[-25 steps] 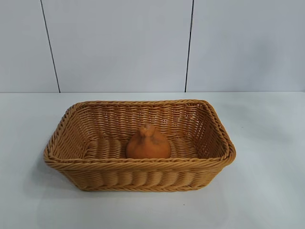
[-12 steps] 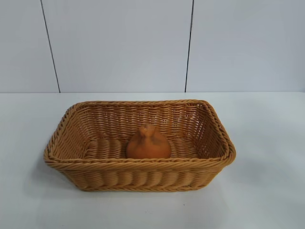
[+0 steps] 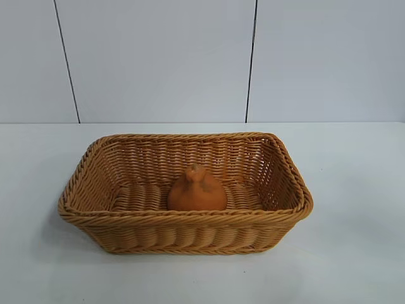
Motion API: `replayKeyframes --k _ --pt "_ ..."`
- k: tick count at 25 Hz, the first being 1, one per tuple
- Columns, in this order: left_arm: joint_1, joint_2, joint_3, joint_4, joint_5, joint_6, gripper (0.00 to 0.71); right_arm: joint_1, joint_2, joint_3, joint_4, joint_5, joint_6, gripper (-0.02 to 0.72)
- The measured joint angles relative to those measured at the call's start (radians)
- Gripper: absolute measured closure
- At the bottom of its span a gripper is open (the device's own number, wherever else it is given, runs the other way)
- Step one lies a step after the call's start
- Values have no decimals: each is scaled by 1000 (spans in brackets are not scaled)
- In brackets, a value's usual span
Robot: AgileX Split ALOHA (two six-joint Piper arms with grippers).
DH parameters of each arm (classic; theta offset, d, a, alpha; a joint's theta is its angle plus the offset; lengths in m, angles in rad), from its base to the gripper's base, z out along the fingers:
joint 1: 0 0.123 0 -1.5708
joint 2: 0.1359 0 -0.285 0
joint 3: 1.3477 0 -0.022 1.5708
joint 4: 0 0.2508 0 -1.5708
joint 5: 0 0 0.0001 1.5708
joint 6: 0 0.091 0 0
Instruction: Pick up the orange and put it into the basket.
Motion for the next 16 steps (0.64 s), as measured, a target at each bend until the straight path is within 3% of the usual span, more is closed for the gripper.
replayKeyframes --k 6,16 --pt "0 0 0 0 -1 0 101 118 -149 3 12 1 0 115" --pt "0 0 0 0 -1 0 101 125 -210 3 27 2 -1 115"
